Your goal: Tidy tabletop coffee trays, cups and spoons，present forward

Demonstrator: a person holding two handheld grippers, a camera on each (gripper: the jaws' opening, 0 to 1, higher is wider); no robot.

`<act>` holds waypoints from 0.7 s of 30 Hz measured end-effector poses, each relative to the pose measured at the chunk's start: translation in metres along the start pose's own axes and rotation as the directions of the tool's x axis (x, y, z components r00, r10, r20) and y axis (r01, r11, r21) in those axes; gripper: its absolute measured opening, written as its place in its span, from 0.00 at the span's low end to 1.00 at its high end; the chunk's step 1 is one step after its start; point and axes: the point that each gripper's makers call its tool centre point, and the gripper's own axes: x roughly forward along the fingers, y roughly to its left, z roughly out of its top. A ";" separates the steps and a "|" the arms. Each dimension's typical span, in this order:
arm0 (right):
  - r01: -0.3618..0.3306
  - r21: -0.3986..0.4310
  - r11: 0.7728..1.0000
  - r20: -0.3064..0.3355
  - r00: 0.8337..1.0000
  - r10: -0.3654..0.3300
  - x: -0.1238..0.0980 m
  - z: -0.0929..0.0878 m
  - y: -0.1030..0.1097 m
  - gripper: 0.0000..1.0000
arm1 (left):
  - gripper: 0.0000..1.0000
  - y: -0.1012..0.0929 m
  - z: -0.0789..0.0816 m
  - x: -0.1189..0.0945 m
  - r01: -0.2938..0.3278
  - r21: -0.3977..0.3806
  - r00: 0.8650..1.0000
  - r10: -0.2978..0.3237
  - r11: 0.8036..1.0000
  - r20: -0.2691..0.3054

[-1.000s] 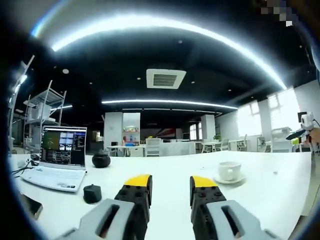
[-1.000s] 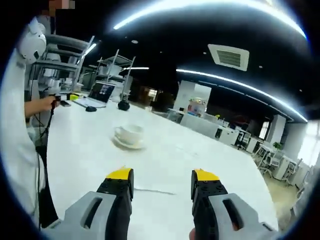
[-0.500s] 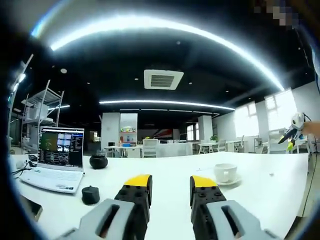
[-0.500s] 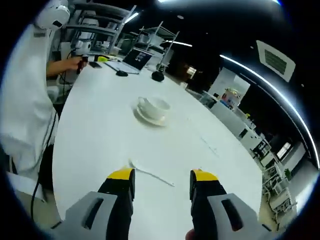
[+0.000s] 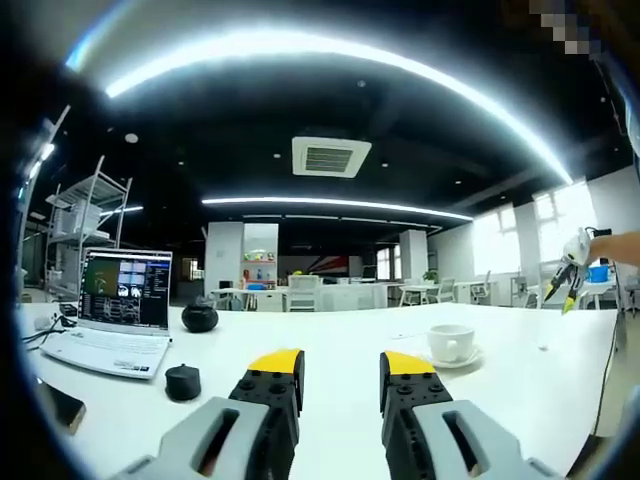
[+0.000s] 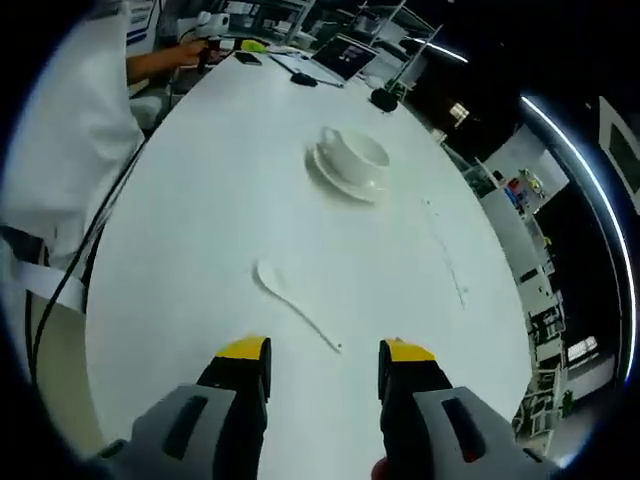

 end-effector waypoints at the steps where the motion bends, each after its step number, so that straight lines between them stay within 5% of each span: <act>1: -0.019 -0.024 1.000 -0.014 1.000 0.019 0.003 0.000 0.000 0.42 | 0.32 0.000 0.000 0.000 -0.001 0.001 1.000 0.001 1.000 0.001; 12: -0.209 -0.231 0.950 -0.171 0.970 0.172 0.033 -0.006 0.003 0.40 | 0.32 0.005 -0.004 -0.007 -0.019 -0.005 1.000 0.019 1.000 -0.003; 21: -0.323 -0.298 0.898 -0.260 0.933 0.249 0.050 -0.016 0.006 0.35 | 0.32 0.008 -0.005 -0.013 -0.032 -0.016 0.999 0.032 0.999 -0.002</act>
